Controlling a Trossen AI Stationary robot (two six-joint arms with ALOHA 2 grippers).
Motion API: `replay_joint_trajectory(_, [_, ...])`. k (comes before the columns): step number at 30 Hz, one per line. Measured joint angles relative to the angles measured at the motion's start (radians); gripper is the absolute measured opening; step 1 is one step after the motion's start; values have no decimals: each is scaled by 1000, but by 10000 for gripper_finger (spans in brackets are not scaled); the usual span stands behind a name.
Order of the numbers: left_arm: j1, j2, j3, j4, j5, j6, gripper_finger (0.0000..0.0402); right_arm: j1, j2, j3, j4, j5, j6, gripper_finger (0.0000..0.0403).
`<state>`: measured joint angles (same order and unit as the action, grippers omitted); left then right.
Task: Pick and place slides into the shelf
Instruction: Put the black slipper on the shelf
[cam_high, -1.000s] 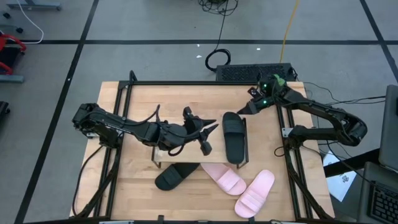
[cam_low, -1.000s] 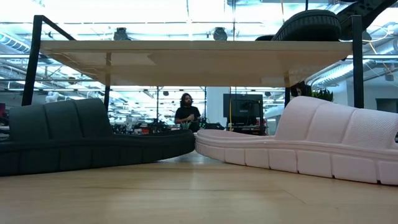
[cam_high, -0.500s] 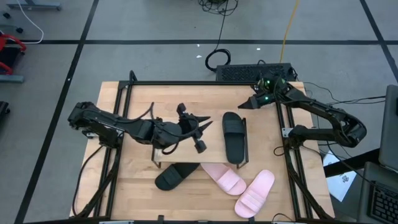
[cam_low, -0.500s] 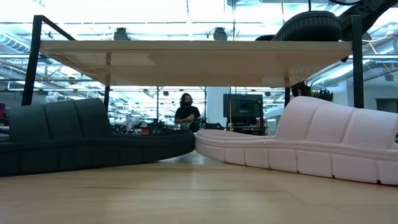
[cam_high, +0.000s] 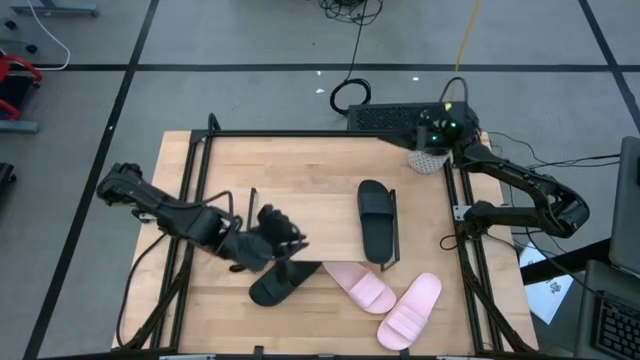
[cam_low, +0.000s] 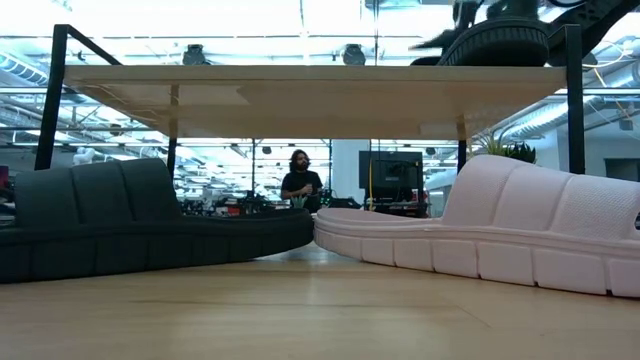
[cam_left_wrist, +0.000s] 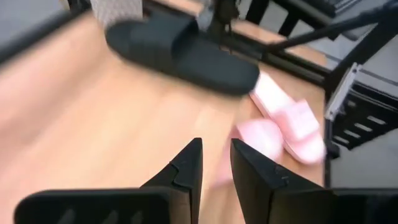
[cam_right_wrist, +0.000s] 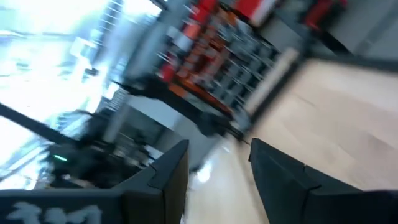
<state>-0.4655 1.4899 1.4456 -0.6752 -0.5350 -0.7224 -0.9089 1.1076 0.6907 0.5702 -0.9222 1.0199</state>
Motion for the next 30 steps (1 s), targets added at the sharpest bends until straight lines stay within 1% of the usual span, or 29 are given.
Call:
replay_joint_trajectory(3, [-34, 0, 0, -50, -14, -115, 81, 0, -1, 0, 200, -2, 104, 162])
replay_joint_trajectory(7, [-78, 0, 0, -63, -12, -213, 81, 15, -1, 0, 479, -51, 242, 162])
replay_joint_trajectory(10, [-103, 0, 0, -121, -5, -294, 81, 66, -15, 0, 675, -56, 327, 162])
replay_joint_trajectory(12, [-113, 0, 0, -176, -13, -354, 81, 117, -38, 0, 752, -55, 355, 162])
replay_joint_trajectory(16, [-128, -10, 0, -306, -20, -474, 81, 251, -116, 0, 747, -51, 324, 162])
replay_joint_trajectory(18, [-130, -15, 0, -345, -19, -519, 81, 340, -159, 0, 699, -43, 272, 160])
replay_joint_trajectory(20, [-130, -22, 0, -363, -20, -535, 81, 427, -197, 0, 631, -10, 187, 155])
replay_joint_trajectory(25, [-128, -75, -1, -370, -53, -533, 81, 642, -251, 1, 472, 143, -38, 142])
replay_joint_trajectory(27, [-128, -96, -1, -371, -86, -530, 81, 723, -248, 1, 448, 215, -100, 139])
replay_joint_trajectory(30, [-128, -138, -1, -370, -137, -516, 81, 832, -230, 1, 450, 361, -191, 137])
